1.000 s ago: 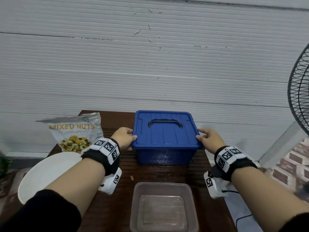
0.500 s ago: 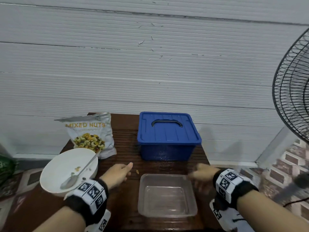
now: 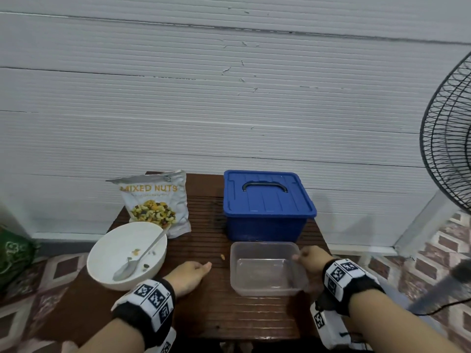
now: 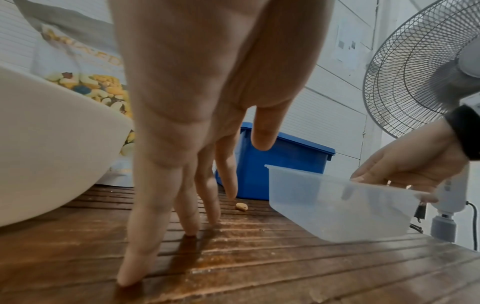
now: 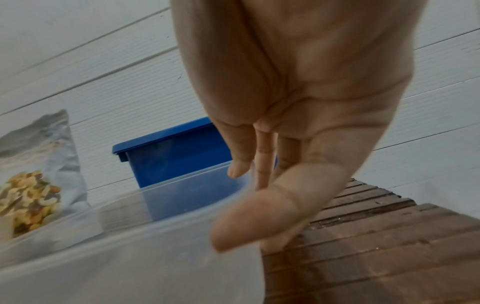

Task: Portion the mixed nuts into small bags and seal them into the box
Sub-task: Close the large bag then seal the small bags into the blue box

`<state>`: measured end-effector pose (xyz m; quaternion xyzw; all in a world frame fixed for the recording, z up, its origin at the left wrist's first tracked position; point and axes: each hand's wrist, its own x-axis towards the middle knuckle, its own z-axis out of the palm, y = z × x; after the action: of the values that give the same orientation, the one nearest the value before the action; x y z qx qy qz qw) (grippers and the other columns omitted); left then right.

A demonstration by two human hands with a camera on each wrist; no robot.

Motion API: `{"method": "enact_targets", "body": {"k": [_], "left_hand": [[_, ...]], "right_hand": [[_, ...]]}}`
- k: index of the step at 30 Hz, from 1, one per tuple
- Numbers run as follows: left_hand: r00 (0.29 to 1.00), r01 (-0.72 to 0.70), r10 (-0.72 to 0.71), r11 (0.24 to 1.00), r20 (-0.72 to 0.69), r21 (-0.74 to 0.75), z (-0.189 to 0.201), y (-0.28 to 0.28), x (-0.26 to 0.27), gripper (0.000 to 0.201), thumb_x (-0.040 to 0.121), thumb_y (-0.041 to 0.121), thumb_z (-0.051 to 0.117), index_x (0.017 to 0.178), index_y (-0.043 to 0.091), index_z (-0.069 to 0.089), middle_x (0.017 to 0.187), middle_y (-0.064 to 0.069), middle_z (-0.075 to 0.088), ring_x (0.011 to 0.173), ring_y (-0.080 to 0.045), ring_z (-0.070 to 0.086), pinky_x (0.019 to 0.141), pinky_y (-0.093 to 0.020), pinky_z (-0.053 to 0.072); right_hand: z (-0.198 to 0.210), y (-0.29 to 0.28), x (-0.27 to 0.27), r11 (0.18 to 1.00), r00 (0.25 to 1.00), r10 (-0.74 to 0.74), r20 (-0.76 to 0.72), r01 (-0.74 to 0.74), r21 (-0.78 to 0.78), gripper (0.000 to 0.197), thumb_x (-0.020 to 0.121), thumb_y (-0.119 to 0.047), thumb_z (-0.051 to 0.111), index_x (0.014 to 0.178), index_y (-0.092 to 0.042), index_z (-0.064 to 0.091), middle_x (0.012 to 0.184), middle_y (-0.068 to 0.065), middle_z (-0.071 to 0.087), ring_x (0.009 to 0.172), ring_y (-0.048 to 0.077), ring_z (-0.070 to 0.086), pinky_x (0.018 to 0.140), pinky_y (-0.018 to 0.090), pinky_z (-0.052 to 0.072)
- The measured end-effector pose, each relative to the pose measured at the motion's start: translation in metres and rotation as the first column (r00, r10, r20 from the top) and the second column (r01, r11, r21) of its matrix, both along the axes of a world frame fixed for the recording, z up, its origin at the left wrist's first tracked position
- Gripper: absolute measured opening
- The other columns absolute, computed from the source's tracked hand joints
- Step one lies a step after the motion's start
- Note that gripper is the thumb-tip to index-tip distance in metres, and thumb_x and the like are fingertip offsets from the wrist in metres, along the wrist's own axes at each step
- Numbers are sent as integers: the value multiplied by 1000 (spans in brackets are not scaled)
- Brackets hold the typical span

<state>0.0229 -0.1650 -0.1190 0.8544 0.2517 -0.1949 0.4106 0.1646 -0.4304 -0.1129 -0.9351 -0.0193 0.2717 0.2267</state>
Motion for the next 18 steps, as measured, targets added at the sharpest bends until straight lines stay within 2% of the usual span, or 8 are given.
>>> {"method": "enact_targets", "body": {"k": [2,5,7,9,11,14,16,18], "left_hand": [[1000,-9,9,1000,-3,-7,-4,2,0,45,100,47,39,112,12,64,109,-4,63,108,-21,59,85,-23,39],[1000,-12,12,1000,-8,18,-6,5,2,45,99,48,41,116,13,64,116,-5,63,110,-21,58,91,-24,41],[1000,-1,1,1000,-18,26,-7,5,3,47,98,49,41,120,14,63,121,-5,62,112,-20,57,95,-26,41],[1000,1,0,1000,-19,22,-9,6,5,47,98,49,42,122,14,62,123,-5,62,113,-20,57,97,-27,42],[1000,-5,6,1000,-12,29,-9,5,6,45,97,48,43,121,15,62,123,-4,62,113,-20,57,97,-27,43],[1000,-9,10,998,-16,54,-11,4,6,44,97,48,45,124,17,60,127,-3,60,117,-19,55,99,-26,41],[1000,-21,23,998,-17,62,-14,5,5,43,96,47,48,124,17,60,128,-3,59,118,-19,54,99,-25,41],[999,-43,44,997,-18,67,-16,6,5,41,95,47,50,122,18,62,129,-3,59,118,-19,54,99,-25,40]], "right_hand": [[1,2,4,998,999,-47,9,47,32,26,98,-28,51,106,-8,65,110,12,65,100,25,61,87,35,51],[2,4,9,986,992,-130,4,128,107,16,97,-17,52,86,-12,64,95,11,64,84,23,61,72,33,51],[1,5,11,978,986,-164,12,161,129,15,95,-9,51,95,-12,66,92,8,63,80,22,61,68,31,50],[-1,5,14,976,983,-182,37,176,126,20,94,-8,52,105,-12,67,99,8,65,86,22,62,74,30,50],[-3,6,16,967,973,-223,57,214,139,19,92,-11,55,106,-12,68,107,9,67,94,23,63,81,32,51],[-11,7,18,938,955,-294,33,282,202,15,89,-6,58,100,-12,67,104,12,68,96,28,65,88,40,54],[-19,6,21,931,953,-304,13,294,216,17,85,-3,60,99,-9,68,102,14,69,92,31,67,85,45,56],[-22,6,20,913,939,-343,-24,339,225,18,84,0,62,100,-7,66,100,17,68,84,33,68,73,44,59]]}}
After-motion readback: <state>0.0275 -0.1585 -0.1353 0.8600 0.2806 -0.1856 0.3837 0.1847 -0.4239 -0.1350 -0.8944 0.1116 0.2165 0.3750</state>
